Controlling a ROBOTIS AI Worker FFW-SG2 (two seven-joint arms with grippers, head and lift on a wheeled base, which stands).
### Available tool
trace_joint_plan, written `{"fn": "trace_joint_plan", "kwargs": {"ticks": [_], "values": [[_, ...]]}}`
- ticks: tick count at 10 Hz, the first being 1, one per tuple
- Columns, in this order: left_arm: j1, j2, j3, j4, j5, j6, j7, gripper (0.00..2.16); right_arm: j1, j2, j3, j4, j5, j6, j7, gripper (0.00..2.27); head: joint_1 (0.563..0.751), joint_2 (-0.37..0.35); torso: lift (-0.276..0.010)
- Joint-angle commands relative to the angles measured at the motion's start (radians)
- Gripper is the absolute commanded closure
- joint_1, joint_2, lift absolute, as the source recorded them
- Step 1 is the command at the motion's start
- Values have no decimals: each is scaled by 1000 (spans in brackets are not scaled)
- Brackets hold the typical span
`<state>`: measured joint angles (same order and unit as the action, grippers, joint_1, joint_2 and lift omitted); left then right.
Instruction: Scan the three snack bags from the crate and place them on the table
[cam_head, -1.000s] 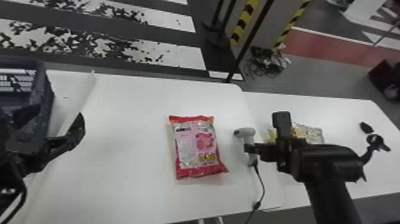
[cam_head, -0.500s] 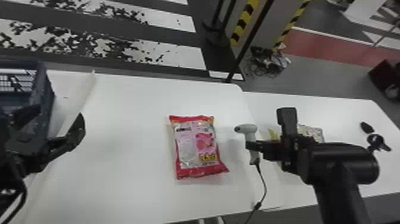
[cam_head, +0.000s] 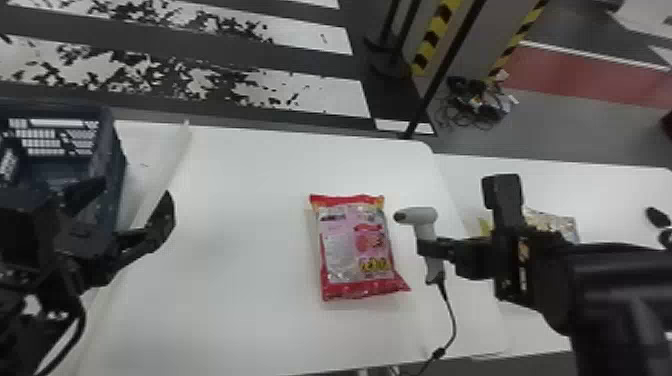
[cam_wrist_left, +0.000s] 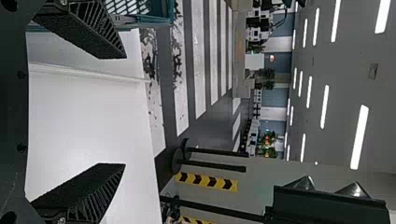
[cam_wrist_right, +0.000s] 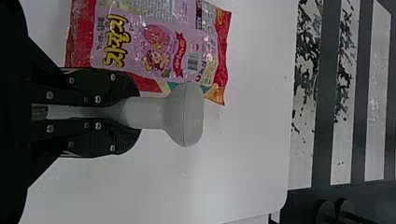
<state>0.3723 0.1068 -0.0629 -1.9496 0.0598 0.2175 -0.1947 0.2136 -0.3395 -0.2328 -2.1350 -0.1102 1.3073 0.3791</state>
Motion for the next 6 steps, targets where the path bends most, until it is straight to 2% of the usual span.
{"fn": "trace_joint_plan", "kwargs": {"ticks": [1, 6], "values": [[0, 1, -2, 0, 0, 0, 0, 39, 1, 7, 35, -16, -3, 8, -2, 2253, 695, -254, -62], [0, 1, -3, 0, -2, 0, 0, 39, -39, 10, 124, 10, 15, 14, -5, 2256, 695, -186, -62]]}}
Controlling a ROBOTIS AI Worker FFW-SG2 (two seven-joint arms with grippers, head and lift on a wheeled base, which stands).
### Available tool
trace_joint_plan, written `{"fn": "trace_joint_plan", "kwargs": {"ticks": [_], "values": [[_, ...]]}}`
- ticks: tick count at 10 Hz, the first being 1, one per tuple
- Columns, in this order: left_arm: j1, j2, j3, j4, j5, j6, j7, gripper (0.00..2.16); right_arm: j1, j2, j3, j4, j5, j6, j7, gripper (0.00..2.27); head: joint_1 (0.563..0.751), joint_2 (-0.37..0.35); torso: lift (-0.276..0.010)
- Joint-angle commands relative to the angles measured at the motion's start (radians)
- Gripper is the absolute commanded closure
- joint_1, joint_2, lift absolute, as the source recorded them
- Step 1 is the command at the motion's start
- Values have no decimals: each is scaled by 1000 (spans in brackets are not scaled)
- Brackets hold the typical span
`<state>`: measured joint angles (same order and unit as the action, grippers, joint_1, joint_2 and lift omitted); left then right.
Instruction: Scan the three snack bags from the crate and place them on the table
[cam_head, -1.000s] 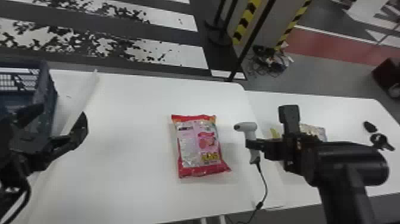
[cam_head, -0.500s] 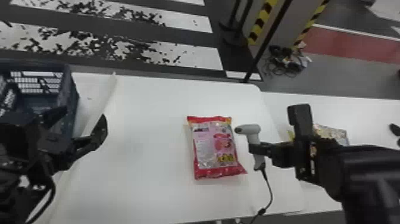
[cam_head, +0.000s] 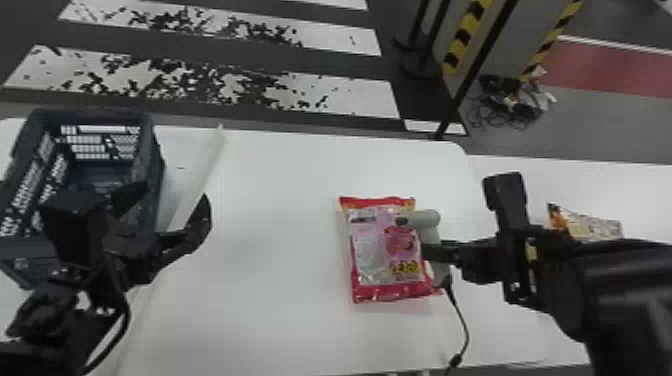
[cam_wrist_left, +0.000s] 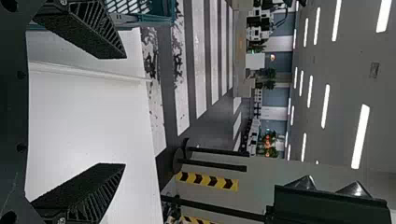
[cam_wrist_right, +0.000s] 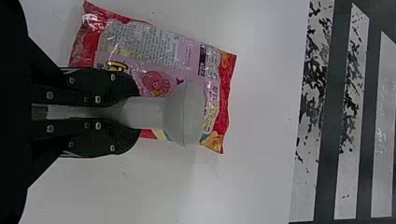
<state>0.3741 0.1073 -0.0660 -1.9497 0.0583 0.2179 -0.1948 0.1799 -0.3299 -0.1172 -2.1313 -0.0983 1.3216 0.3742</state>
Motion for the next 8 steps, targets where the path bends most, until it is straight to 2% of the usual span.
{"fn": "trace_joint_plan", "kwargs": {"ticks": [1, 4, 8], "values": [[-1, 0, -1, 0, 0, -1, 0, 39, -16, 0, 19, 24, 5, 0, -1, 2256, 695, -183, -62], [-3, 0, -3, 2, 2, -1, 0, 39, -51, 0, 64, 68, 29, -6, -12, 2256, 695, -174, -62], [-3, 0, -1, 2, 3, -1, 0, 39, -57, 0, 45, 64, 29, -9, -18, 2256, 695, -170, -62]]}}
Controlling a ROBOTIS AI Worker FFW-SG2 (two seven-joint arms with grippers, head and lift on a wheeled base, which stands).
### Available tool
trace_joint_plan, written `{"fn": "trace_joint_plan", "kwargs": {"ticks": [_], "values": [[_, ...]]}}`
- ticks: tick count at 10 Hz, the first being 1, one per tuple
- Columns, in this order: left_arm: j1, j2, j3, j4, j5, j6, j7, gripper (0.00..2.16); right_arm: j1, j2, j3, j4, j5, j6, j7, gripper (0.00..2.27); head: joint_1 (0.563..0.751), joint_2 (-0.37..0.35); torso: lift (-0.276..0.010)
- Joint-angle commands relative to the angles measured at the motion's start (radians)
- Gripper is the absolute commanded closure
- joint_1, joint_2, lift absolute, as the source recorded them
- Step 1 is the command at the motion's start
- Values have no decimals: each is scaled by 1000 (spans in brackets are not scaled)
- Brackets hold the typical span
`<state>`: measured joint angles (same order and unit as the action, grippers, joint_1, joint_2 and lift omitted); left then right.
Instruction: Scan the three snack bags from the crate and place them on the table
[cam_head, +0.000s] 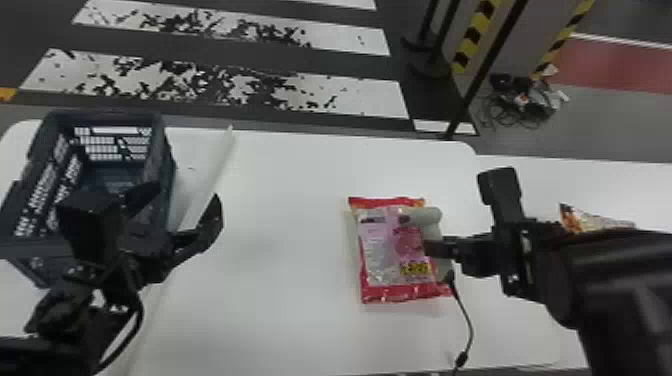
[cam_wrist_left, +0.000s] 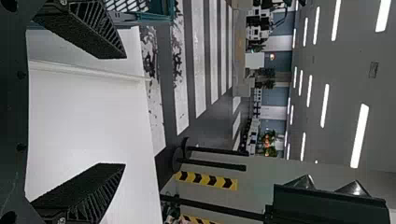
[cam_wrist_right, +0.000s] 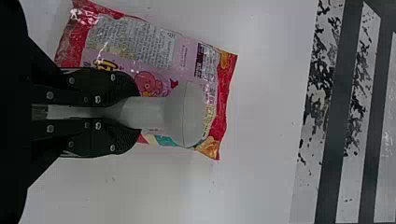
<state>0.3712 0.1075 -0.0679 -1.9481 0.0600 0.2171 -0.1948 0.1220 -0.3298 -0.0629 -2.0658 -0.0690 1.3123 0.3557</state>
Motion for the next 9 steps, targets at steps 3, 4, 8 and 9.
{"fn": "trace_joint_plan", "kwargs": {"ticks": [3, 4, 8, 9], "values": [[-2, 1, 0, 1, 1, 0, 0, 39, 13, -5, -110, 16, -2, -34, 2, 2256, 695, -192, -62], [-3, 1, -1, 1, 1, 0, 0, 39, 15, -9, -140, 35, -2, -49, 2, 2256, 695, -214, -62], [-3, 1, -3, 3, 1, 0, 0, 39, 4, -29, -184, 168, -2, -162, 0, 2256, 695, -288, -62], [-3, 1, -4, 3, 1, 0, 0, 39, -4, -31, -184, 208, -2, -193, 0, 2256, 695, -299, -62]]}}
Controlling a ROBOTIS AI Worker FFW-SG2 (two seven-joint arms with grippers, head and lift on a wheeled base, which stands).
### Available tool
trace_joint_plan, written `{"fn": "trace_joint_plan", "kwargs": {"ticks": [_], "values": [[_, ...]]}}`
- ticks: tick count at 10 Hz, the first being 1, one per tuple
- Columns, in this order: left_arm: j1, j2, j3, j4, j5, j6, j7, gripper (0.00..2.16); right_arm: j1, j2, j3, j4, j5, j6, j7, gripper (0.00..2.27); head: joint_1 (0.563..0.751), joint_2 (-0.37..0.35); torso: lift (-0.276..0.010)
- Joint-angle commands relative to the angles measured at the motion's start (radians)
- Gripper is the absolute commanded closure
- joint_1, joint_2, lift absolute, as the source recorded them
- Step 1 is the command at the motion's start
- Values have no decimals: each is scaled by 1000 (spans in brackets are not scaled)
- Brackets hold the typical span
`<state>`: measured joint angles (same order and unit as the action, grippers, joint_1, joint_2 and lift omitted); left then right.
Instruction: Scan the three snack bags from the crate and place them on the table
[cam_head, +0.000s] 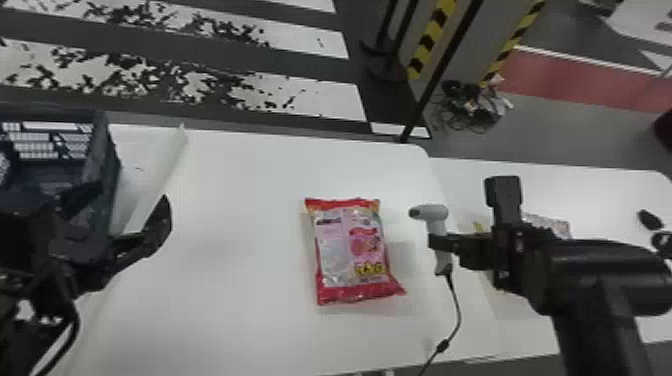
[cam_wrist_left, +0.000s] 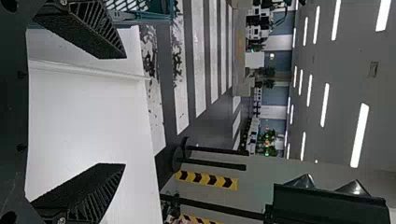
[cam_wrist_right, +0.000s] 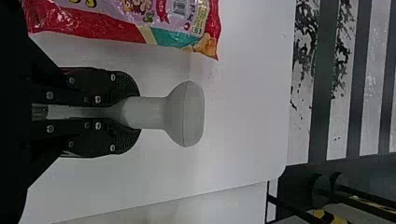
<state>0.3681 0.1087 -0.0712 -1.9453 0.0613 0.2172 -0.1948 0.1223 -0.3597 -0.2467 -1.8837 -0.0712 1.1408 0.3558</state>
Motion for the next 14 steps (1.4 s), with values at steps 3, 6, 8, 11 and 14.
{"fn": "trace_joint_plan", "kwargs": {"ticks": [3, 6, 8, 11, 14], "values": [[0, -1, -2, 3, 0, 0, 0, 39, -32, -10, 9, 132, 2, -83, 2, 2256, 695, -319, -62], [-1, -6, -4, 6, -3, 0, 0, 39, -53, -13, 26, 206, 10, -117, 2, 2253, 695, -326, -62], [-1, -6, -4, 8, -5, 0, 0, 39, -56, -15, 32, 227, 8, -135, 0, 1936, 695, -329, -62], [-3, -6, -5, 8, -5, 0, 0, 39, -59, -13, 33, 242, 8, -138, -5, 579, 695, -331, -62], [-3, -6, -7, 8, -6, 0, 0, 39, -38, -13, 17, 190, 1, -126, -26, 167, 695, -337, -62]]}}
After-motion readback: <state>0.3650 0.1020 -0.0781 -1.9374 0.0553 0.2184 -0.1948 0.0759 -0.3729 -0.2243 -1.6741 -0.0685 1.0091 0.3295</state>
